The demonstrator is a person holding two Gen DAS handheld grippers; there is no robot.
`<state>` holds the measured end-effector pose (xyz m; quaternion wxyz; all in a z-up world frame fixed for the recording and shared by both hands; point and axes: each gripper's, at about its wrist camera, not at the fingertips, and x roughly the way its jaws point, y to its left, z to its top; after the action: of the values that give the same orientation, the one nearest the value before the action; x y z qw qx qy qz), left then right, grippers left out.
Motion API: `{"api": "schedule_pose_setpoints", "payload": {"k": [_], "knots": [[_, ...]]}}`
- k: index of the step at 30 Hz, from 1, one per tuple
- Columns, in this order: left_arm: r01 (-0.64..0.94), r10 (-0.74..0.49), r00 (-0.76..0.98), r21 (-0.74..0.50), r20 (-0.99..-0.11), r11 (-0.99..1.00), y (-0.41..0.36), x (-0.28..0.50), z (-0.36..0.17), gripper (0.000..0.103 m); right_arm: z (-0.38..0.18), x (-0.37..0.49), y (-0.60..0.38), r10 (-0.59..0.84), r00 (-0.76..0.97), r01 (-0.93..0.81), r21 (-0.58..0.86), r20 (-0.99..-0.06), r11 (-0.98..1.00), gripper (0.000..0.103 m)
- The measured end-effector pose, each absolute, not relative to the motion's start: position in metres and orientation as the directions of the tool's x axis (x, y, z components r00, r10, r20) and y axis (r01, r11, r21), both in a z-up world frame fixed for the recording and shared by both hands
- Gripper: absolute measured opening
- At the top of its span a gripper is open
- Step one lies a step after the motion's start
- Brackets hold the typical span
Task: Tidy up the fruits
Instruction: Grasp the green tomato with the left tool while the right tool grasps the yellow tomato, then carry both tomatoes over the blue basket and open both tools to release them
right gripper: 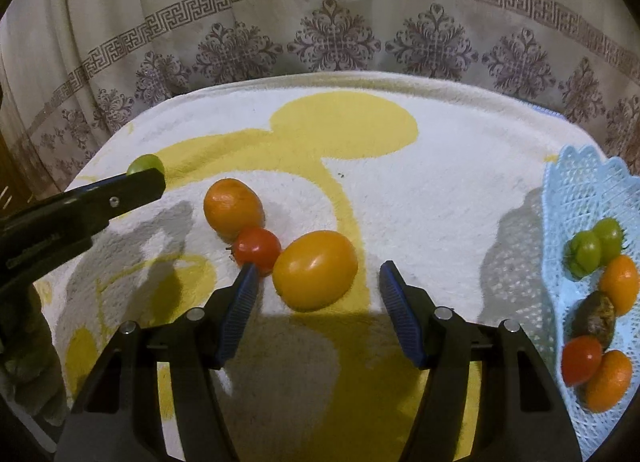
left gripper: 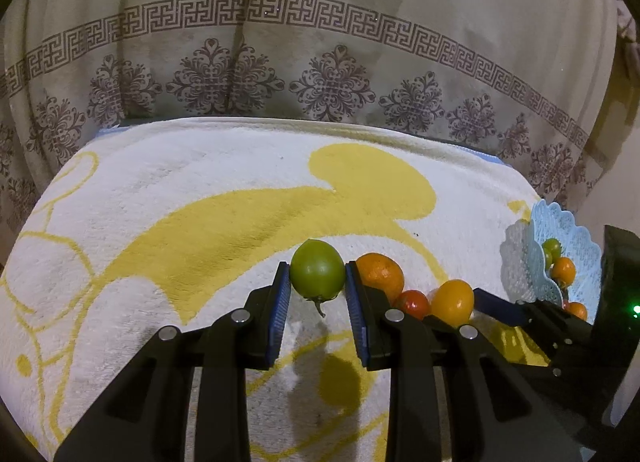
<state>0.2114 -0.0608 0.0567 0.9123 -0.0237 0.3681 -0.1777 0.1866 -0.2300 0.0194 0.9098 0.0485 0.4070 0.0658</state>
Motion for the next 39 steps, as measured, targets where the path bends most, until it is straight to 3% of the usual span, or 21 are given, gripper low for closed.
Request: {"api": "schedule_pose_setpoints", "payload": {"k": [5, 39], "knots": [[0.306, -0.343, 0.664, -0.176, -0.664, 0.935, -0.062, 0.211, 0.056, 0.028, 0.021, 0.187, -0.229, 0.176, 0.659, -0.102, 0.145, -0.731, 0.984, 0.042], [0.366, -0.425, 0.682, -0.225, -0.595, 0.903, -0.069, 0.186, 0.090, 0.028, 0.074, 0.117, -0.258, 0.100, 0.770, 0.030, 0.191, -0.631, 0.981, 0.042]]}}
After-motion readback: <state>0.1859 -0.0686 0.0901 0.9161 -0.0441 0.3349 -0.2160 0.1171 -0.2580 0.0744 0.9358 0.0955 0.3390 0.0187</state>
